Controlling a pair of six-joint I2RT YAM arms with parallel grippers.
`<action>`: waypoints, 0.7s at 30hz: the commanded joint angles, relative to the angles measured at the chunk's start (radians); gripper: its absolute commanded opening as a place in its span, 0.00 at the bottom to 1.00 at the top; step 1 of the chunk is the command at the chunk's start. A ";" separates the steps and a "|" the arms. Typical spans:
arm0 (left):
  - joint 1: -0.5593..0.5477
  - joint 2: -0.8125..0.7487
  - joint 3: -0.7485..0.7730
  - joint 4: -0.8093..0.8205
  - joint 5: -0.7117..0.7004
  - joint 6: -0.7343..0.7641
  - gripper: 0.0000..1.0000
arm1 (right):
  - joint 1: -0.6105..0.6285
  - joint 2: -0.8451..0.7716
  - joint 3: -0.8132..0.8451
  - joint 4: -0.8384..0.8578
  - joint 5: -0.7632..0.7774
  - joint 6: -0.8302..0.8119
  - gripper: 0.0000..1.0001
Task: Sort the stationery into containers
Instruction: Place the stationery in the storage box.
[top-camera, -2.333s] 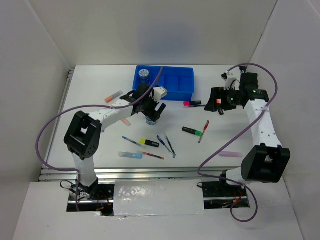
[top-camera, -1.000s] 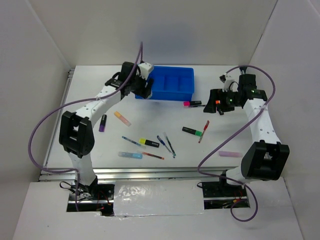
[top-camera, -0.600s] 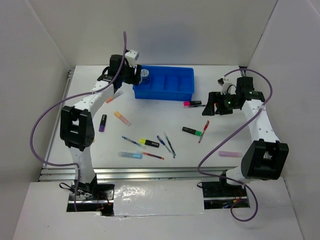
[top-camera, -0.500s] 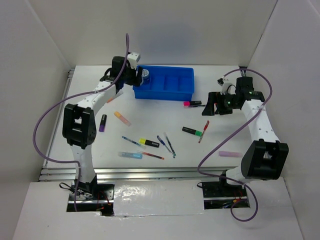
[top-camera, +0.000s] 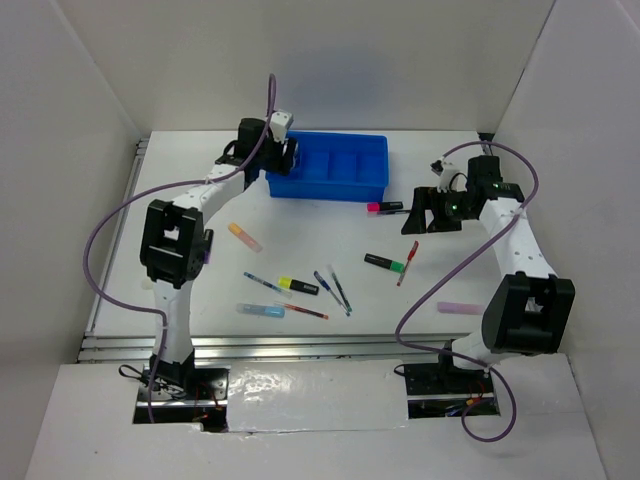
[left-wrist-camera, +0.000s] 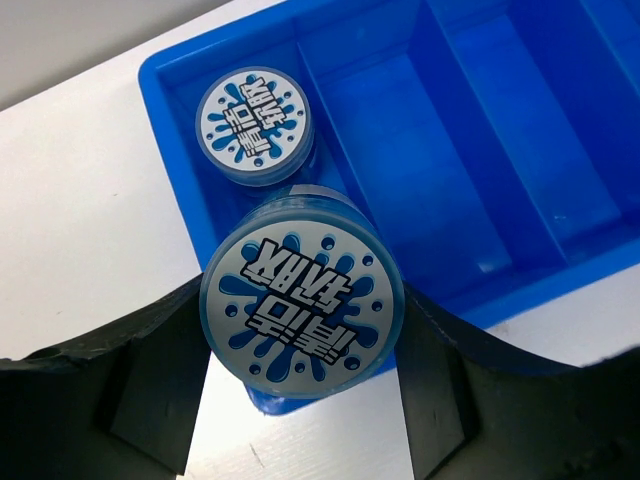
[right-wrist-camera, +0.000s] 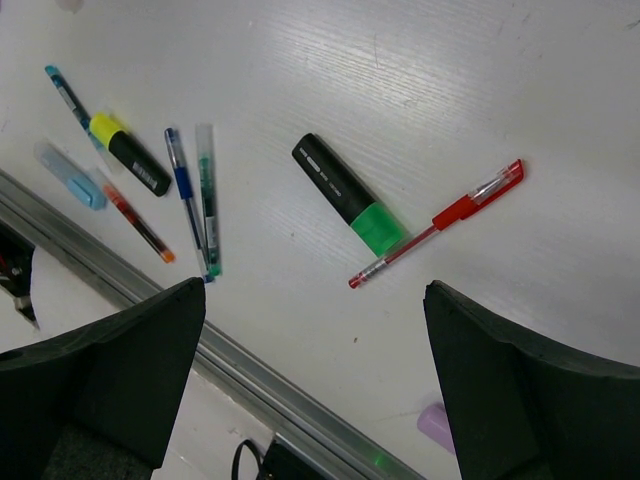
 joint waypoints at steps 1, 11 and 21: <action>-0.004 0.030 0.071 0.086 -0.011 0.030 0.28 | 0.008 0.001 -0.005 0.013 -0.002 0.004 0.96; -0.012 0.137 0.206 -0.014 -0.034 0.045 0.40 | 0.008 0.006 -0.019 0.024 -0.005 0.005 0.96; -0.024 0.174 0.266 -0.075 -0.058 0.030 0.81 | 0.008 0.010 -0.017 0.022 0.004 0.001 0.96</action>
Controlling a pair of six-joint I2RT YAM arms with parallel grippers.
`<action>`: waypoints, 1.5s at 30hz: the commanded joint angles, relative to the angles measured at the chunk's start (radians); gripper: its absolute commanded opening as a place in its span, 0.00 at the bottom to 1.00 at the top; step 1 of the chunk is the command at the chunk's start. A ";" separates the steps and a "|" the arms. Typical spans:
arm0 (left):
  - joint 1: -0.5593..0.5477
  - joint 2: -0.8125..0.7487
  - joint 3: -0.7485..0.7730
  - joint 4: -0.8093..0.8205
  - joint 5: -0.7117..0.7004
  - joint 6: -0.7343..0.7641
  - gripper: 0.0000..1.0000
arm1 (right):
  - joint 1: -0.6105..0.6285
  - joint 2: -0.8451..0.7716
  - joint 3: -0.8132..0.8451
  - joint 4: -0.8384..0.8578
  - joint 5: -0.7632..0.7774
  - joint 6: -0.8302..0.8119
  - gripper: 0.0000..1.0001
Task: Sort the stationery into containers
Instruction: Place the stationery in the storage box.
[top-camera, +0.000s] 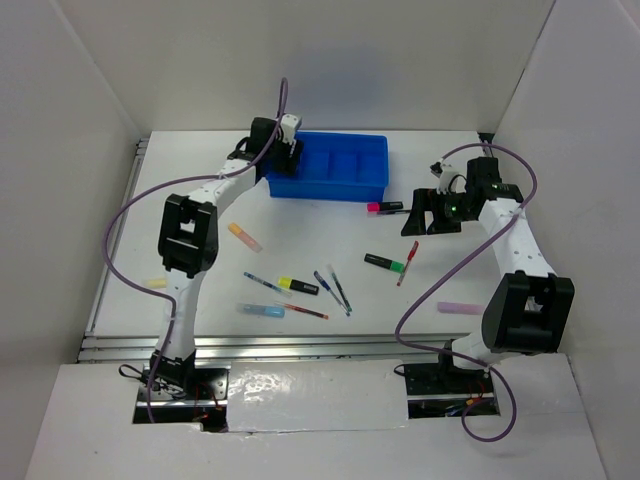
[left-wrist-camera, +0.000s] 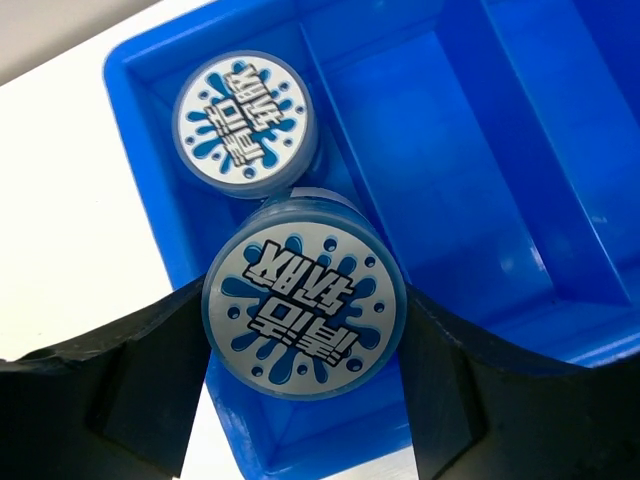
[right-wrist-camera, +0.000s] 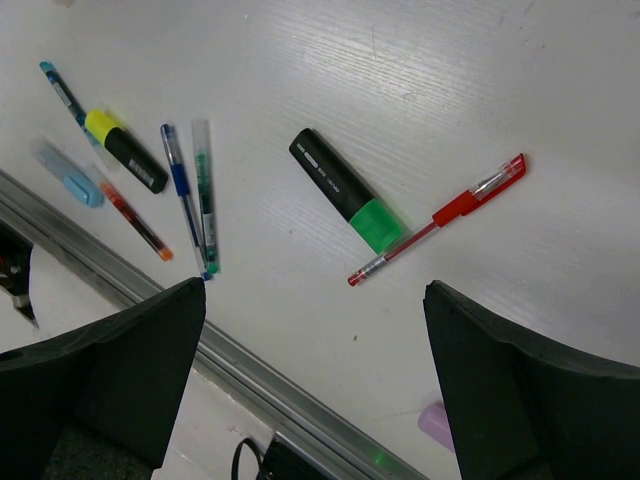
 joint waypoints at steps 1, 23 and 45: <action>-0.006 -0.008 0.062 0.032 -0.007 -0.003 0.83 | 0.006 0.005 -0.002 0.021 -0.002 0.001 0.96; 0.024 -0.511 -0.257 -0.064 0.272 0.019 0.86 | -0.029 -0.132 -0.056 -0.077 0.207 -0.094 0.89; -0.015 -0.743 -0.553 -0.337 0.690 0.165 0.86 | -0.196 -0.219 -0.381 -0.080 0.621 -0.789 0.80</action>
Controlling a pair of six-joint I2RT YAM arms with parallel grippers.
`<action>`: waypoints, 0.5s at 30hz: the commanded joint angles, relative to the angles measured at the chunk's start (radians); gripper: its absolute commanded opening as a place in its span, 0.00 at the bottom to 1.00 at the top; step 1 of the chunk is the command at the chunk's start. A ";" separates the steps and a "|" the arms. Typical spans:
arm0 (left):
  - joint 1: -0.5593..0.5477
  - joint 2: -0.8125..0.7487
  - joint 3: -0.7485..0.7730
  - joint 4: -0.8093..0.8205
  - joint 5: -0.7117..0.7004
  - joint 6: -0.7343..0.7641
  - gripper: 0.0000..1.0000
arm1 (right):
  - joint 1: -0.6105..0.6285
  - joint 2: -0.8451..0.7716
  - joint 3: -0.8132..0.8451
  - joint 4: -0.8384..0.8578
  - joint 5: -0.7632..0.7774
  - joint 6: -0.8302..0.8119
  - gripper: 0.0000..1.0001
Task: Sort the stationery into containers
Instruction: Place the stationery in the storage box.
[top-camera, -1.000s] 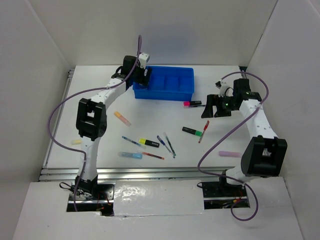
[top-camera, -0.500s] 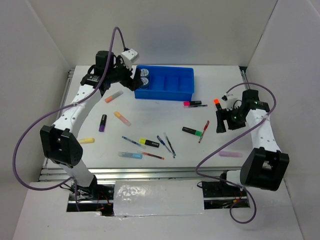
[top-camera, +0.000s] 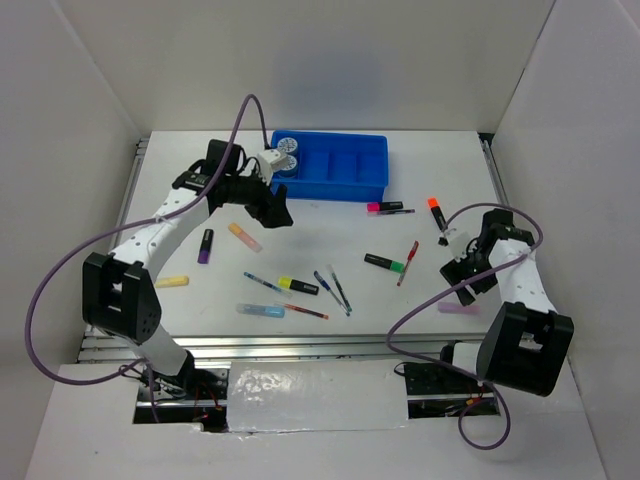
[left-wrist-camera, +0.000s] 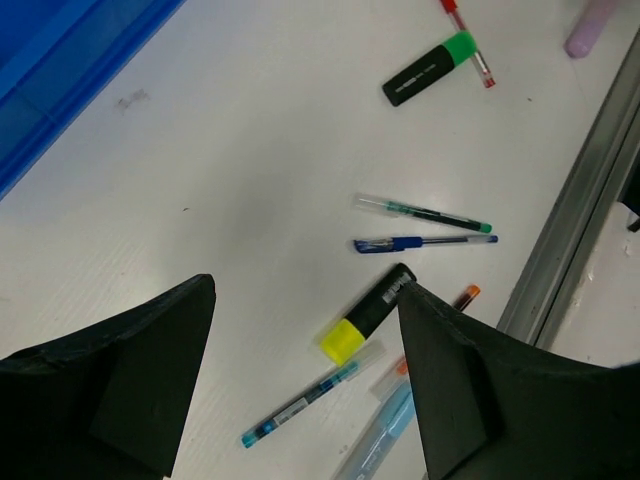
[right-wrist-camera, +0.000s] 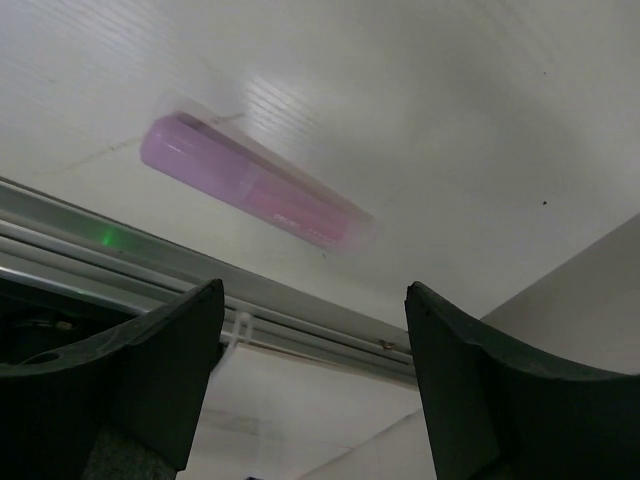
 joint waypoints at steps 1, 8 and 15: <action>-0.045 -0.071 0.001 0.029 0.027 0.033 0.86 | -0.012 -0.009 -0.034 0.099 0.075 -0.120 0.80; -0.143 -0.064 0.023 -0.011 -0.050 0.061 0.85 | -0.026 0.062 -0.027 0.104 0.060 -0.176 0.77; -0.218 -0.065 -0.008 -0.027 -0.104 0.082 0.85 | -0.042 0.114 -0.064 0.106 0.029 -0.284 0.75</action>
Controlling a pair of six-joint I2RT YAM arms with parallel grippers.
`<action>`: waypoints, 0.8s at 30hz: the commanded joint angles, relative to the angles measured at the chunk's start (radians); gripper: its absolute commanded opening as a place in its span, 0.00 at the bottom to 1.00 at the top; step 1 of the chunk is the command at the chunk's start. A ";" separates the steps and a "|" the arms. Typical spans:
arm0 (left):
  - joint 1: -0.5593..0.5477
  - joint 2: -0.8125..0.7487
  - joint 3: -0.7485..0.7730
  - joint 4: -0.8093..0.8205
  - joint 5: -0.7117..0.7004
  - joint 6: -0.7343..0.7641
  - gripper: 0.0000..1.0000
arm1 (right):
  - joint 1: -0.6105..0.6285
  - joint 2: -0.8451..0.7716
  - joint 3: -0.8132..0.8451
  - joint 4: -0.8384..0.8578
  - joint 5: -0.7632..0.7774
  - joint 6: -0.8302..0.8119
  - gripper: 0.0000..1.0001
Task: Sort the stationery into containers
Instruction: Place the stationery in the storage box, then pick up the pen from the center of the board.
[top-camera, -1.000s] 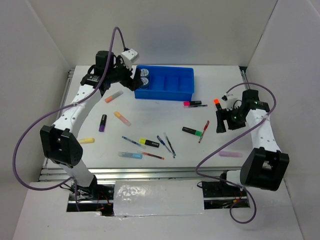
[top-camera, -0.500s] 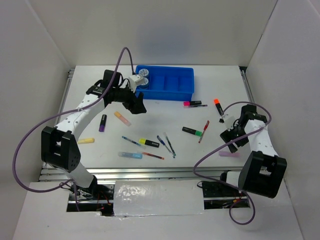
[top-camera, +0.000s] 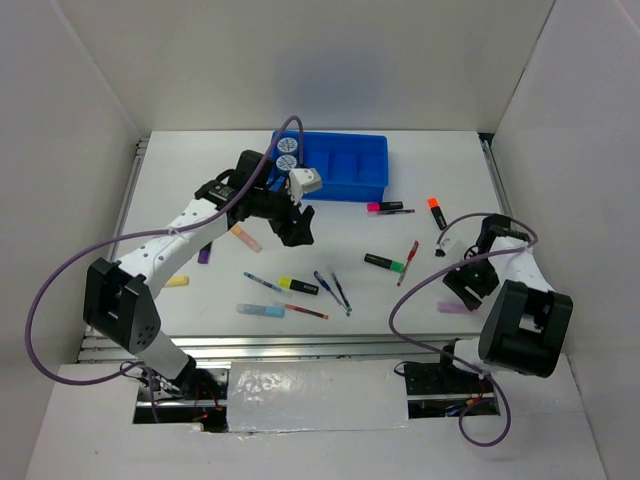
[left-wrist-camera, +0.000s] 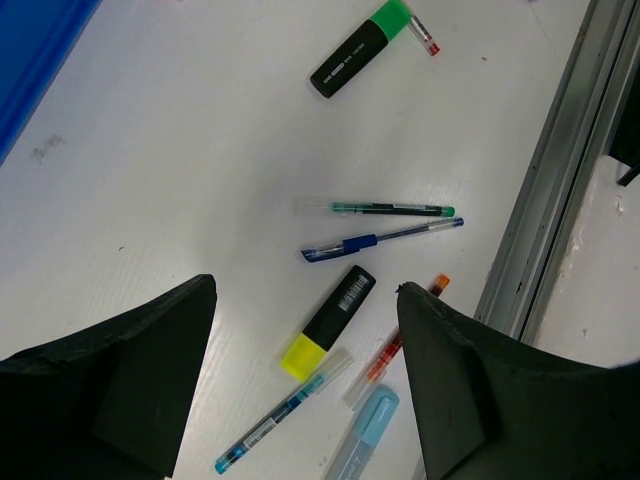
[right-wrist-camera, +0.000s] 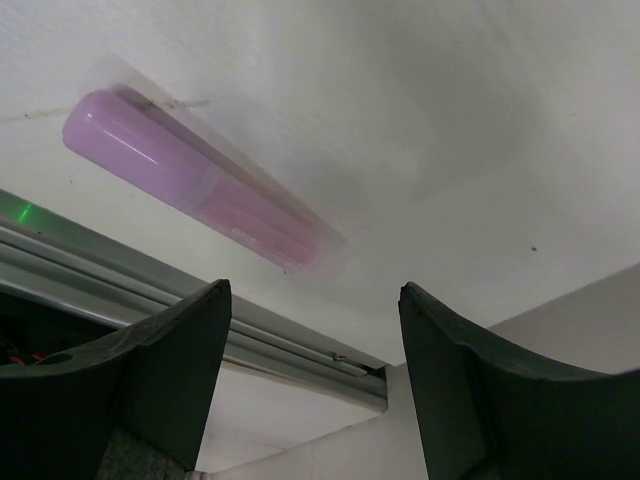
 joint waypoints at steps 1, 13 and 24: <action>-0.026 -0.025 -0.006 -0.009 -0.029 0.037 0.85 | -0.013 0.034 -0.023 0.023 -0.010 -0.082 0.74; -0.054 -0.028 -0.051 0.040 -0.063 -0.018 0.85 | -0.014 0.135 -0.061 0.165 0.056 -0.098 0.63; -0.024 -0.028 -0.080 0.107 -0.064 -0.113 0.84 | -0.007 0.183 -0.112 0.230 0.089 -0.138 0.39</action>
